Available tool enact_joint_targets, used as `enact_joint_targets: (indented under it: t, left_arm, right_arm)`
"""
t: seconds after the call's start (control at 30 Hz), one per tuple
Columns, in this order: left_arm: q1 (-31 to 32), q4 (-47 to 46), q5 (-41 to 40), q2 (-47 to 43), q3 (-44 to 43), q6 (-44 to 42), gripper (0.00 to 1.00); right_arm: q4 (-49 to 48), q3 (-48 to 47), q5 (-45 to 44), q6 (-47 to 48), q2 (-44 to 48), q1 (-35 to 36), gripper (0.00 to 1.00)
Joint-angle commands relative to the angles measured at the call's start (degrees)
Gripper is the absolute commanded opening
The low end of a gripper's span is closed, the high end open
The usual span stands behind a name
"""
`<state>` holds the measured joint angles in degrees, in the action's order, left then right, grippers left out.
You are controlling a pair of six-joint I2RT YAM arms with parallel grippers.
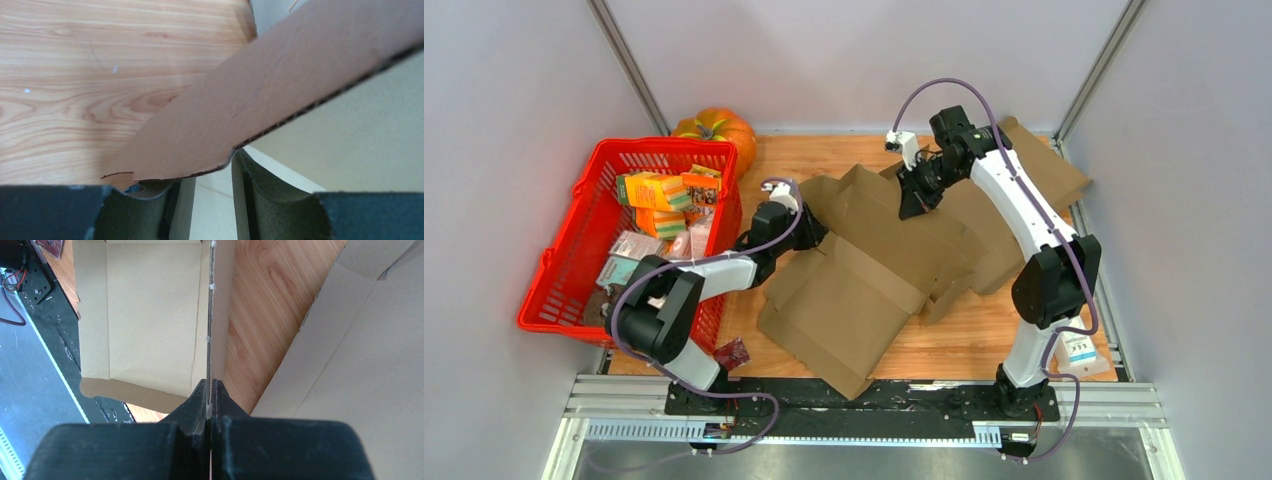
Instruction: Fold the paper box
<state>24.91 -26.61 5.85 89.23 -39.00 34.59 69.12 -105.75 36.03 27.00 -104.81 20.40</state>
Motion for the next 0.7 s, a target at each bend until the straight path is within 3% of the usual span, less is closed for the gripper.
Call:
enact_joint_targets:
  t: [0.0,0.2,0.67]
  left_arm:
    - [1.37,-4.14,4.87,1.12,-0.81,-1.8,0.39]
    - [3.66,-3.97,4.79,1.21,-0.55,-2.33,0.31]
    - [7.7,-16.18,2.77,12.63,4.98,3.47,0.35]
  right_arm:
    - [-0.92,-1.65,0.97,0.42,1.46,0.6,0.0]
    - [-1.18,-1.21,0.27,0.33,1.54,1.39,0.0]
    - [-9.09,6.25,-8.08,-4.42,5.32,6.14,0.0]
